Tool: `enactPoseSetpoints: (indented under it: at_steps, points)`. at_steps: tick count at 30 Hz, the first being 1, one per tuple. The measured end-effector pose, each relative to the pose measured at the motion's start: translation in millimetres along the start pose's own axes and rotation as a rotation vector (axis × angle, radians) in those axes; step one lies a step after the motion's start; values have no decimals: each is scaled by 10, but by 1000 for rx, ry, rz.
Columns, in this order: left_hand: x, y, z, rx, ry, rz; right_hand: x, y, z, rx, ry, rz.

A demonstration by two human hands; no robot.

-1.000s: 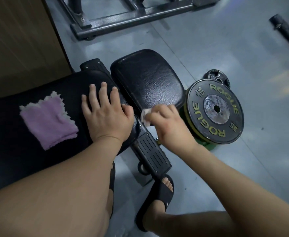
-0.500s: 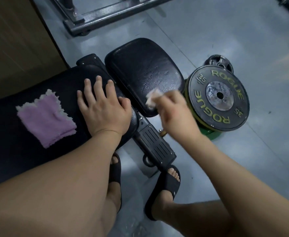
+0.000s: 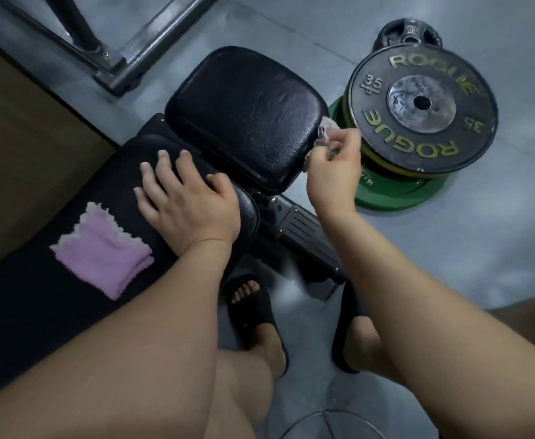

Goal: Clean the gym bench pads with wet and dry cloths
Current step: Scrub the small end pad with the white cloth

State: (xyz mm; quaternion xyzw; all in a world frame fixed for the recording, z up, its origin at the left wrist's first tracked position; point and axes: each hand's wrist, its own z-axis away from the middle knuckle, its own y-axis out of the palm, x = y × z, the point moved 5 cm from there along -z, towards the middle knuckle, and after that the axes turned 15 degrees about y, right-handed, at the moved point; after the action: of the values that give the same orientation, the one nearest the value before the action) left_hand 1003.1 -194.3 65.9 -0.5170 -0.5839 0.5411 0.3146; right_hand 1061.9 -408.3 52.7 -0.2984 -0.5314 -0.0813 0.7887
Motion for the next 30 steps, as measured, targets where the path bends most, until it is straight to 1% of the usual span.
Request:
enactPoseSetpoints:
  at_steps: [2, 4, 6, 9, 10, 12, 13, 15, 16, 17, 21, 25, 27, 30]
  points:
    - [-3, 0, 4, 4, 2, -11, -124, 85, 247, 35, 102, -38]
    - [-1, 1, 1, -8, 0, -18, -242, 100, 542, 111, 144, -56]
    - [-8, 2, 3, -16, -4, -18, -275, 68, 489, 157, 188, -73]
    - [-16, 7, 5, -21, -7, -34, -161, 12, 12, 99, 255, -116]
    - [-16, 11, 6, -22, -7, -39, -147, 10, -47, 82, 262, -146]
    - [-14, 22, 11, -21, -8, -45, -236, 39, 134, 73, 285, -128]
    - [-9, 24, 12, -22, -11, -44, -319, 62, 333, 120, 306, -114]
    - [-7, 23, 6, -26, -16, -36, -432, 104, 666, 276, 362, -114]
    - [-8, 22, 3, -26, -19, -32, -455, 116, 720, 329, 385, -123]
    - [-10, 22, 4, -26, -22, -28, -454, 118, 695, 344, 408, -141]
    - [-13, 28, 6, -24, -26, -35, -471, 166, 656, 286, 527, -267]
    - [-4, 28, 0, -21, -27, -40, -498, 257, 807, 298, 661, -398]
    - [-3, 24, 7, -18, -25, -37, -456, 208, 719, 275, 642, -399]
    - [-6, 26, 14, -13, -21, -35, -437, 126, 586, 232, 515, -345]
